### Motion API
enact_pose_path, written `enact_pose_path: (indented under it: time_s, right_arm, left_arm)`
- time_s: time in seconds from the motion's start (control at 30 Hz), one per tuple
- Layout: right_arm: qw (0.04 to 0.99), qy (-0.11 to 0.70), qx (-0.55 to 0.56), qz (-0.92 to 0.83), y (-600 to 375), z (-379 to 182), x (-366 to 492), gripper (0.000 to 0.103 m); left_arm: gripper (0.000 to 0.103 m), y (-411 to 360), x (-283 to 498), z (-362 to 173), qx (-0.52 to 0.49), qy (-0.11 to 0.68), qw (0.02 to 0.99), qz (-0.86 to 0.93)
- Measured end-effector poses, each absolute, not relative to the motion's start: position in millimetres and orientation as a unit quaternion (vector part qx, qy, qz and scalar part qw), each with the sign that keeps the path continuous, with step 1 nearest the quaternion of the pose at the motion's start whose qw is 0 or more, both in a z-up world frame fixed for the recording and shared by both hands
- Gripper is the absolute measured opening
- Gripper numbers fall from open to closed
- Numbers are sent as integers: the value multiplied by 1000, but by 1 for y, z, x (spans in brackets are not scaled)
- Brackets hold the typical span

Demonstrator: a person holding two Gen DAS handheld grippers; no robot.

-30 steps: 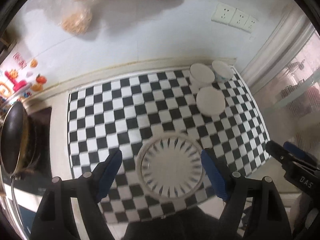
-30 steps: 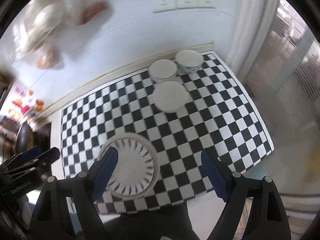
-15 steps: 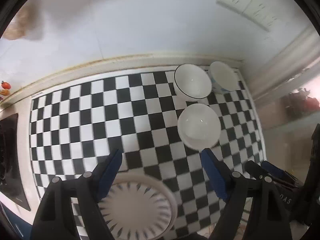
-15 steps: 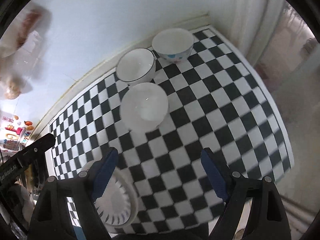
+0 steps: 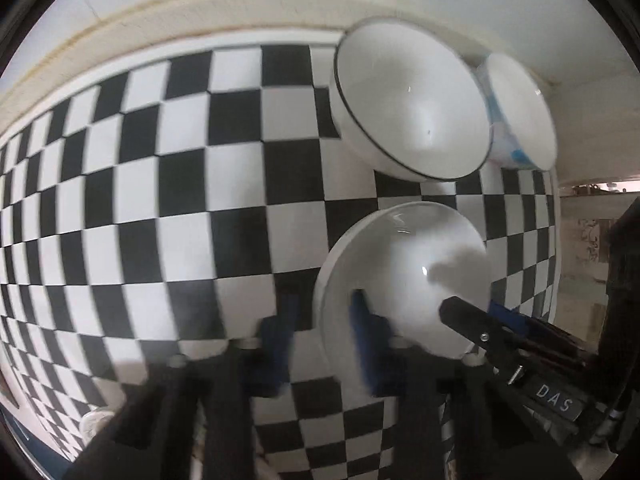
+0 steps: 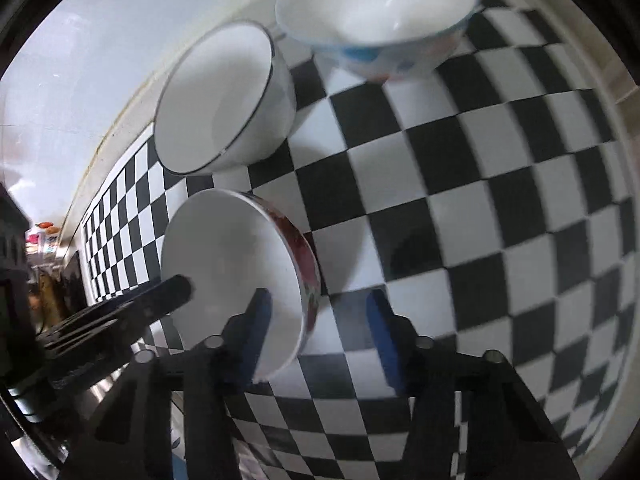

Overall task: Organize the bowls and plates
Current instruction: 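Close both tools on the red-flower bowl rim and lift it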

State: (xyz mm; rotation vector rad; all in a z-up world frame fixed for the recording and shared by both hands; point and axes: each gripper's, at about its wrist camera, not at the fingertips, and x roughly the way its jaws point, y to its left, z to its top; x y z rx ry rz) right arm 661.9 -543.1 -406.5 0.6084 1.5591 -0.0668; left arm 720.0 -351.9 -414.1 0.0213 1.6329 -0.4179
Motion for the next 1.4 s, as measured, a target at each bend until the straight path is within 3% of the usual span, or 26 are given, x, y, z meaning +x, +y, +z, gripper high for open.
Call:
enact_pose_path:
  time_s: [0.07,0.13,0.4,0.77,1.4]
  right_arm:
    - [660,701,271,-23,-542,-418,664,17]
    - [661,700,269,-18,-541,-420,664,13]
    - [667,708,231,-9,-534,-404,638,13]
    - [669,706,233,4,-535,-371,550,13]
    - [642,734,220,14,-510,-393,494,13]
  left_arm:
    - [18,-357,719,-419,12,721,667,-186]
    - [18,-360,718,-420,15,718,671,-183]
    - [18,-366,697,-413,17,723,664,-187]
    - [18,-374,610,-391,39,728,649,-217]
    - [18,-357,558,-420,57,756,617,-212]
